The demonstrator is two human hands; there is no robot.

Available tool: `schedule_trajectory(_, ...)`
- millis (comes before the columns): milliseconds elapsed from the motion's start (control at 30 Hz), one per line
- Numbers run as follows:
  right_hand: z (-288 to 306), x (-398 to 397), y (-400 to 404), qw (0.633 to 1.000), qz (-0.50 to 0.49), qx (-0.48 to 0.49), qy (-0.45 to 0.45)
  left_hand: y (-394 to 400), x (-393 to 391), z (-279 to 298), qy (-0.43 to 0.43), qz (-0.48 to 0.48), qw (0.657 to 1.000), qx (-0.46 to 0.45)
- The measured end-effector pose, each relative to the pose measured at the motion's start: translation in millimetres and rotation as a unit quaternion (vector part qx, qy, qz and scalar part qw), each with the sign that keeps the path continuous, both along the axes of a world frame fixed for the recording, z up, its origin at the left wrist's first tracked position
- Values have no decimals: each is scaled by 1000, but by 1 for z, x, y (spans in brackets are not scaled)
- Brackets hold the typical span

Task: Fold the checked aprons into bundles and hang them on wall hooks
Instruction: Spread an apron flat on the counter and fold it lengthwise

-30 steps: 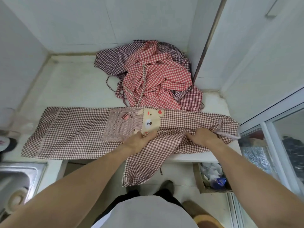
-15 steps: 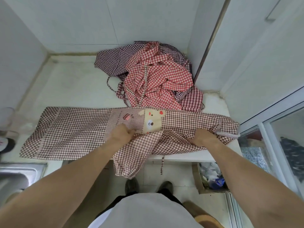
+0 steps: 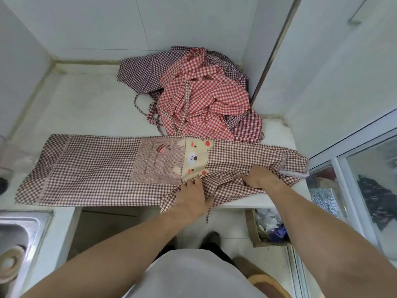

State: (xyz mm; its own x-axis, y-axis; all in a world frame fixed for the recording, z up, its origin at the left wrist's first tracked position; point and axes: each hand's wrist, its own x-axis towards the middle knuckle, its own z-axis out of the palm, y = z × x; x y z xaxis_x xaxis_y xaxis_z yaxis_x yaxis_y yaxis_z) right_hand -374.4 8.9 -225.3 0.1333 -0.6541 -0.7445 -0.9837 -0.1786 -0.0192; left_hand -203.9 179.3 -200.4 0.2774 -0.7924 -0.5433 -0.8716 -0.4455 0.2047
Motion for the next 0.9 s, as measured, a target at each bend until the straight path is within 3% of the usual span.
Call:
schedule_trajectory(167,9,5,0,999,-44,9,-5,-10,25,12,6,39,999,-31)
schedule_trajectory(400,20,6,4,999,33,29,16,-10,96,24,-35,45,989,137)
schedule_trajectory(533,26,5,6,999,36,20,4,-20,129,43,14,54,977,205)
schedule_trajectory(733,24,5,8,1000,3,11,-19,-45,141,51,-73,68,990,100)
schedule_trajectory(900,25,2,7,999,-12,11,-31,-27,165,49,-129,44,978,156)
